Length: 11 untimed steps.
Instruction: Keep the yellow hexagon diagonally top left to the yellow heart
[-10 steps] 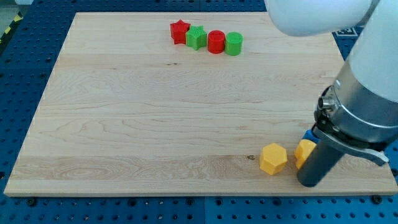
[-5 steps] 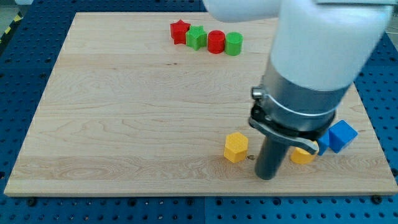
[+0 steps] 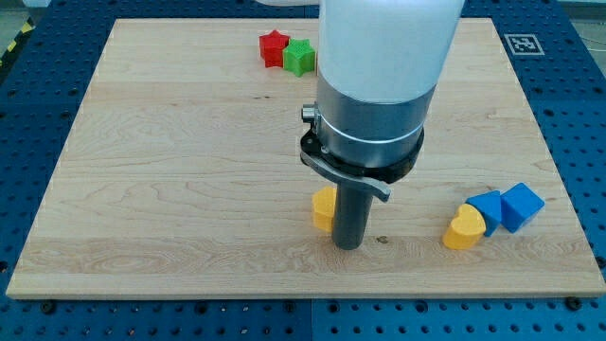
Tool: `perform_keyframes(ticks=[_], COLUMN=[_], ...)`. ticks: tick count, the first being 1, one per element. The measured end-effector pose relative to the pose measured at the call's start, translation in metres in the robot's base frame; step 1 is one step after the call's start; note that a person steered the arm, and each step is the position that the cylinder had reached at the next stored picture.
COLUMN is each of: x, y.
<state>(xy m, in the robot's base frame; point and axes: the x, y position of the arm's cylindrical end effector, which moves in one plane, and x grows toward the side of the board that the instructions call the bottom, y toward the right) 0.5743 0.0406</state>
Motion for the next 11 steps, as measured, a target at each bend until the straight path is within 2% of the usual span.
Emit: perform_keyframes(ticks=[1, 3, 5, 7, 9, 11], x=[0.014, -0.012, -0.014, -0.011, -0.011, -0.013], y=[-0.005, -0.013, -0.02, 0.01, -0.025, -0.034])
